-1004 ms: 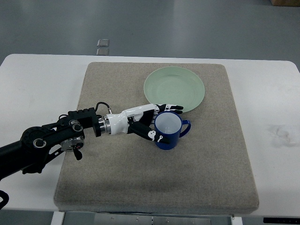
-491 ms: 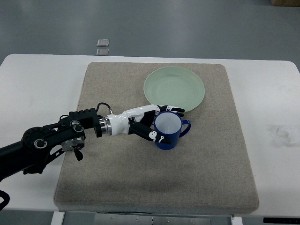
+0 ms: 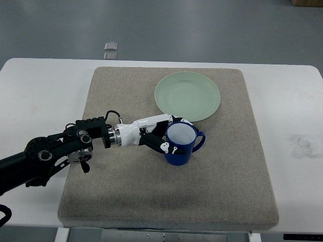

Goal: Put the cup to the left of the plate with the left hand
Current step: 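Lift the mug and carry it away from the plate with left hand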

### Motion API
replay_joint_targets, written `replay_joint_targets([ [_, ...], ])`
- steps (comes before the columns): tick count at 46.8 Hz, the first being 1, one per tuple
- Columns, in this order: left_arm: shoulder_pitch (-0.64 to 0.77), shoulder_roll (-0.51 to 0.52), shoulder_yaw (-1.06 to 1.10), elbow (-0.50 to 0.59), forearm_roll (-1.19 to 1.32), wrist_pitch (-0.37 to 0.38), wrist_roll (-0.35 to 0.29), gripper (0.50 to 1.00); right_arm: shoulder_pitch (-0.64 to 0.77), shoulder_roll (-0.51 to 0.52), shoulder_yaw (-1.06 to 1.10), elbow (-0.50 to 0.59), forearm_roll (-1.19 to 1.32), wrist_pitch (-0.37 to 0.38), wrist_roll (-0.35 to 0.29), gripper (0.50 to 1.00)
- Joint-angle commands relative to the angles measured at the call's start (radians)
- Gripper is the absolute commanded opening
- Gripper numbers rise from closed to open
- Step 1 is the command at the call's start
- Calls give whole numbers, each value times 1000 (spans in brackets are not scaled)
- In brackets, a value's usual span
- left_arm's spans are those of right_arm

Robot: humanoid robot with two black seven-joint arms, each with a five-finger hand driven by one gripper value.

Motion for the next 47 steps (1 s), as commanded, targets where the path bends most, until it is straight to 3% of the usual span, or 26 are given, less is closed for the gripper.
replay_joint_targets([
  [1,0,1,-5,2,-2,9,-1,572,0,0,0,0,0,0,0,932],
  [18,-6,11,-115,2,-7,79,1,576,0,0,0,0,0,0,0,932],
  [25,-6,21,-154,2,-7,157,-3,581,0,0,0,0,0,0,0,932],
  [35,9,115,-197,19,-29,234,-4,589,0,0,0,0,0,0,0,932],
  [47,31,149,-249,154,-71,217,-10,600,0,0,0,0,0,0,0,932],
])
